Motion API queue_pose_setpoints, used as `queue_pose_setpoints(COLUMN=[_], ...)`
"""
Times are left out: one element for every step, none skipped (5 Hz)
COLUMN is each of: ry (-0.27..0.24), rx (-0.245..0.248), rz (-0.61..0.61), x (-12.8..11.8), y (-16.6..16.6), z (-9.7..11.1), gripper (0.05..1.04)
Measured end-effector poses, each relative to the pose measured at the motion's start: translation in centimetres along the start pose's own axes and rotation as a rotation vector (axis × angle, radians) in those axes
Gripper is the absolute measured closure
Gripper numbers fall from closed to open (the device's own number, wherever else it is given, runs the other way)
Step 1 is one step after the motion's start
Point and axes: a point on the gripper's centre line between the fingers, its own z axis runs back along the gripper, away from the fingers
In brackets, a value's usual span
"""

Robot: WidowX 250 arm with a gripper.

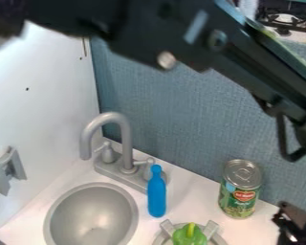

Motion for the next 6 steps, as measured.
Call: queue_pose_setpoints(ry=[0.053,0.092,0.116,0.111,0.073,0.051], rx=[-0.032,-0.055,-0.071,-0.071,-0.077,-0.096], rz=[-0.054,-0.067,-0.088,-0.107,-0.129,-0.14], x=[0.8,1.4,1.8,2.3,2.8,3.1], y=[-0.9,-1.4,-1.8,-1.9,-1.9,-2.2], z=[-2.6,-3.9,-5.3,-5.8,-6.2,-6.9], gripper=[0.453,0.453,0.453,0.453,0.453,0.453])
